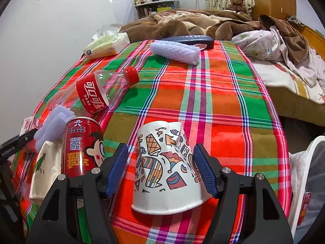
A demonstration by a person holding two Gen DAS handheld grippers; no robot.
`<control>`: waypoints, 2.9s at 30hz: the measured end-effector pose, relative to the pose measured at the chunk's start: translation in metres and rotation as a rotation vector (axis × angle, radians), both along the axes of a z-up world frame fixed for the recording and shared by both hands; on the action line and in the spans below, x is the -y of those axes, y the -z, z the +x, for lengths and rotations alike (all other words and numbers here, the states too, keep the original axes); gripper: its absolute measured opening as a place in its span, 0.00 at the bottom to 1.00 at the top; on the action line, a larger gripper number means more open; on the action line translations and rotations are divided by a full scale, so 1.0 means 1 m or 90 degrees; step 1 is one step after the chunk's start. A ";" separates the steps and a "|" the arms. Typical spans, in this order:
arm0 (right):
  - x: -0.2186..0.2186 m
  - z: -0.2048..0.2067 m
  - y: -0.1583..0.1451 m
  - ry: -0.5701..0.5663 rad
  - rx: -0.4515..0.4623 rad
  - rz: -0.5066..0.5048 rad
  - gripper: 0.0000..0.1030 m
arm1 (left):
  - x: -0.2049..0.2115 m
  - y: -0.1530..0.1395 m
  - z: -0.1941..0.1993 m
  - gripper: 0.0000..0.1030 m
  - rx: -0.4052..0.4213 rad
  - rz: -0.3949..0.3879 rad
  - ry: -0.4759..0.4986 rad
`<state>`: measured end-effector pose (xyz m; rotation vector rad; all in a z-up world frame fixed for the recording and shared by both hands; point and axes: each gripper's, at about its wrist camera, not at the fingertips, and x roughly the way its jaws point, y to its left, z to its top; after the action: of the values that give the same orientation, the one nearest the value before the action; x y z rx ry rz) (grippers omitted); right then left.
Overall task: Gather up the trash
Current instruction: 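Grasp the strawberry milk carton with the left tool while the right tool grasps the patterned paper cup, then lift the carton and paper cup and carry them toward the bin, then open both tools over the white bin to drop the carton and paper cup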
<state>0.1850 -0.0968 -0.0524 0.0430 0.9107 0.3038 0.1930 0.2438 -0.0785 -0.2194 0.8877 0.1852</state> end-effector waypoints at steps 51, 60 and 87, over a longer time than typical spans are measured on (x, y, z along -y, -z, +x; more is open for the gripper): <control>0.058 -0.053 -0.052 0.048 0.105 0.064 0.40 | 0.117 -0.084 -0.051 0.57 0.125 -0.017 0.159; 0.102 -0.072 -0.063 0.100 0.131 0.066 0.40 | 0.183 -0.098 -0.058 0.57 0.145 -0.023 0.239; 0.221 -0.100 -0.050 0.264 0.128 0.039 0.41 | 0.380 -0.099 -0.063 0.57 0.145 -0.038 0.479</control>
<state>0.0852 -0.3183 -0.0023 0.2508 0.6725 -0.0510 0.1302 -0.1366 0.0202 0.0490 0.6977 -0.5568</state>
